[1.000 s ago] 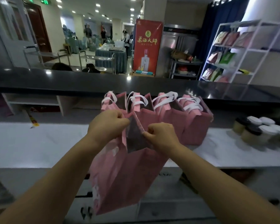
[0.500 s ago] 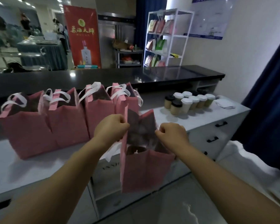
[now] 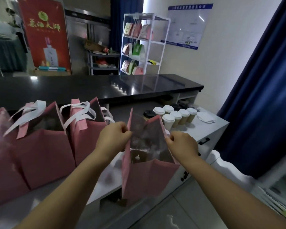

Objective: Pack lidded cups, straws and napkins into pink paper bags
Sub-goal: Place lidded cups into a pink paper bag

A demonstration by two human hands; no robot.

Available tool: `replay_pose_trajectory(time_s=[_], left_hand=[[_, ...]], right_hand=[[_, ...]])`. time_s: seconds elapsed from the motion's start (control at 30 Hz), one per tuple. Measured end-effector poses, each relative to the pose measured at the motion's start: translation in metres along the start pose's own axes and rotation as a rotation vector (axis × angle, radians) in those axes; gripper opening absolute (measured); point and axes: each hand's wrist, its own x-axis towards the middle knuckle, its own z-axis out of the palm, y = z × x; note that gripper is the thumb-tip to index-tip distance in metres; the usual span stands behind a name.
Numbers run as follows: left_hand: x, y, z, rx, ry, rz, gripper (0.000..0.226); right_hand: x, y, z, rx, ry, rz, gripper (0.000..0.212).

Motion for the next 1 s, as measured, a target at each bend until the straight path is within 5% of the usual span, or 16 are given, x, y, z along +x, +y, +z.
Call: replay_pose_trajectory(time_s=[0.4,0.87,1.0], left_hand=[[0.13,-0.043,0.021,0.171,0.063,-0.05,0.01],[0.199,-0.044,0.055,0.292,0.255,-0.193,0.013],[0.208,-0.042,0.068,0.317,0.321,-0.269,0.013]], right_hand=[[0.142,-0.012,0.073,0.03,-0.047,0.033,0.027],[0.274,-0.002,0.133,0.293,-0.134,-0.251,0.041],[0.312,0.034,0.15,0.241,-0.255,-0.261,0.026]])
